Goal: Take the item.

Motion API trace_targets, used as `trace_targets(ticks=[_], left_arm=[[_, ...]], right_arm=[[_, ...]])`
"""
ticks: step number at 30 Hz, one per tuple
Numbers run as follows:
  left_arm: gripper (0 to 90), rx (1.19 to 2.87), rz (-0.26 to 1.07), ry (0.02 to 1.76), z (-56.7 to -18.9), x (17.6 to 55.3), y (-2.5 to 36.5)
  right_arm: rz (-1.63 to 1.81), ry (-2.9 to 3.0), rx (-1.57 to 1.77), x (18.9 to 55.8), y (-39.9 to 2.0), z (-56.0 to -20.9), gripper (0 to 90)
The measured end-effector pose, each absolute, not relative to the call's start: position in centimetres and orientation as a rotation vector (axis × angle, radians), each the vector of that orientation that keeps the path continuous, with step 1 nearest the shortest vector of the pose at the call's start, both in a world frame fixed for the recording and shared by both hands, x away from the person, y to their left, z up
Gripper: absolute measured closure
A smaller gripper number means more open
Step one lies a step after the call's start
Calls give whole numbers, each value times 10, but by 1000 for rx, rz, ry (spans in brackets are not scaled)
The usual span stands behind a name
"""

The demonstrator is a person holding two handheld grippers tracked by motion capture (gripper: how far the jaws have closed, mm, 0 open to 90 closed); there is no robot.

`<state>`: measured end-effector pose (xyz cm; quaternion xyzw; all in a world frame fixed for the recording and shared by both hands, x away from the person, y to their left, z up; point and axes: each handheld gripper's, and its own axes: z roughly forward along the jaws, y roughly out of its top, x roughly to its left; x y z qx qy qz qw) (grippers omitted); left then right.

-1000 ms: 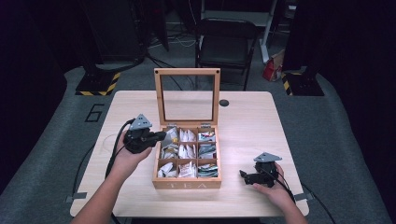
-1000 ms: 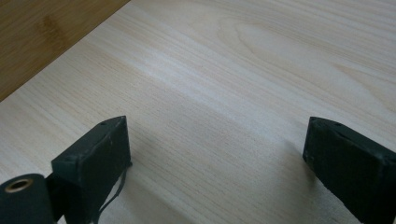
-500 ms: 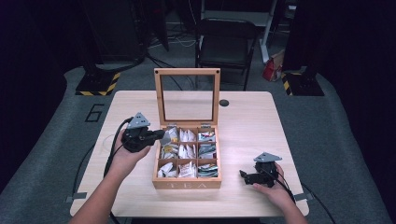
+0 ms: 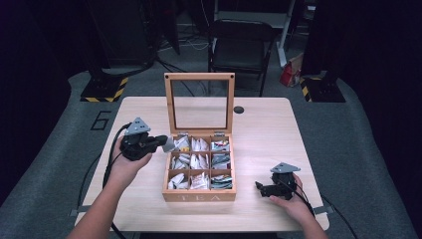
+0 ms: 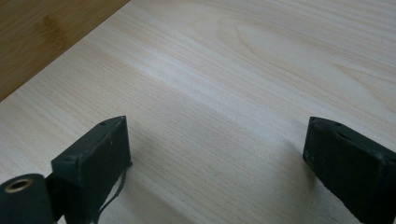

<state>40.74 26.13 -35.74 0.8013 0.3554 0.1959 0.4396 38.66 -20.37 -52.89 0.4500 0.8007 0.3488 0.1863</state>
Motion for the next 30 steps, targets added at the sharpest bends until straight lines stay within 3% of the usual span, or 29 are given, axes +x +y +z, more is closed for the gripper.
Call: trace_targets(ticks=[30], left_arm=[[874,1895,573,1014,-346,400,321]], right_arm=[[980,2252,1268,387,-204,-529,67]])
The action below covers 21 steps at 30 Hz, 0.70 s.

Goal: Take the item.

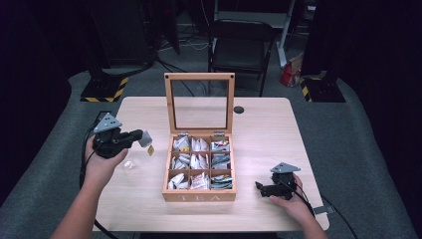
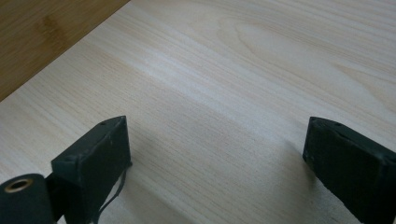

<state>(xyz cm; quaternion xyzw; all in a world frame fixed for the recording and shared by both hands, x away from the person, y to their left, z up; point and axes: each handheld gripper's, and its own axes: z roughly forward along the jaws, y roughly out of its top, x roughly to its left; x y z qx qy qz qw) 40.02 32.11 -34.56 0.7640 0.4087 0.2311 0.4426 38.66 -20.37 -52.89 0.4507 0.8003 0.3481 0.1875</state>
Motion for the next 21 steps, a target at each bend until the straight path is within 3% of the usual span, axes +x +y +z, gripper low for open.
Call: trace_targets(ticks=[21], left_arm=[[875,1825,618,1134,-350,392,365]], right_arm=[[979,2252,1269,387,-204,-529,67]])
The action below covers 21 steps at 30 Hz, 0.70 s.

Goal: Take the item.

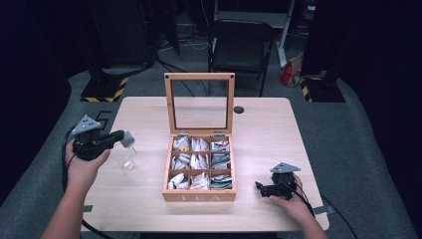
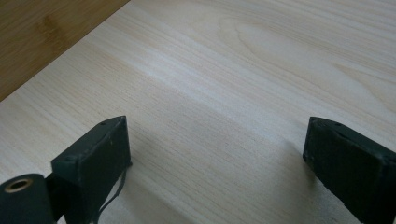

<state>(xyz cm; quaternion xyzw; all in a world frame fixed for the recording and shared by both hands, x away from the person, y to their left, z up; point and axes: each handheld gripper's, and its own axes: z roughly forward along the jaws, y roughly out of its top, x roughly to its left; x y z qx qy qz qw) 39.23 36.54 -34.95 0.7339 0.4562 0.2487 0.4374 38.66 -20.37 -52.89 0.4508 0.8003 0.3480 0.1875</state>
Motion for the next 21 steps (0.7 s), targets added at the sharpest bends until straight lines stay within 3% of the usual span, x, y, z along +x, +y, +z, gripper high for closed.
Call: trace_targets(ticks=[21], left_arm=[[875,1774,662,1222,-350,390,398]], right_arm=[[979,2252,1268,387,-204,-529,67]])
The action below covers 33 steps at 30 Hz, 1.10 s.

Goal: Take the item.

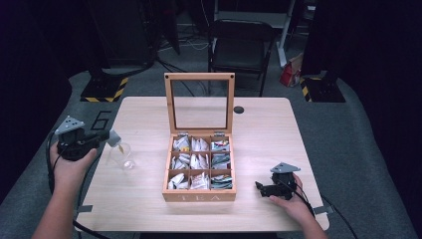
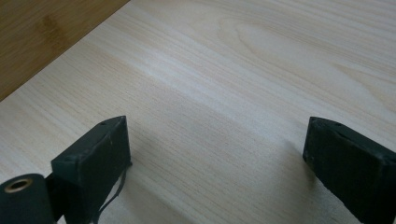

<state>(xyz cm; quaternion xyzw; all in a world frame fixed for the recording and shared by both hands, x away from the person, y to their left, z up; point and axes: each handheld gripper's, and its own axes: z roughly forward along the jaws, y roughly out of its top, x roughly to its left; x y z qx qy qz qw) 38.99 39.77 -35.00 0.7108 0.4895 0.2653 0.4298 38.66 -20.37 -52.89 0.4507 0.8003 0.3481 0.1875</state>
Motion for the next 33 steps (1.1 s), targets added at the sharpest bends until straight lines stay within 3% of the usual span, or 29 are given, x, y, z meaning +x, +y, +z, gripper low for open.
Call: trace_targets(ticks=[33], left_arm=[[874,1789,642,1316,-391,405,402]], right_arm=[[980,2252,1268,387,-204,-529,67]])
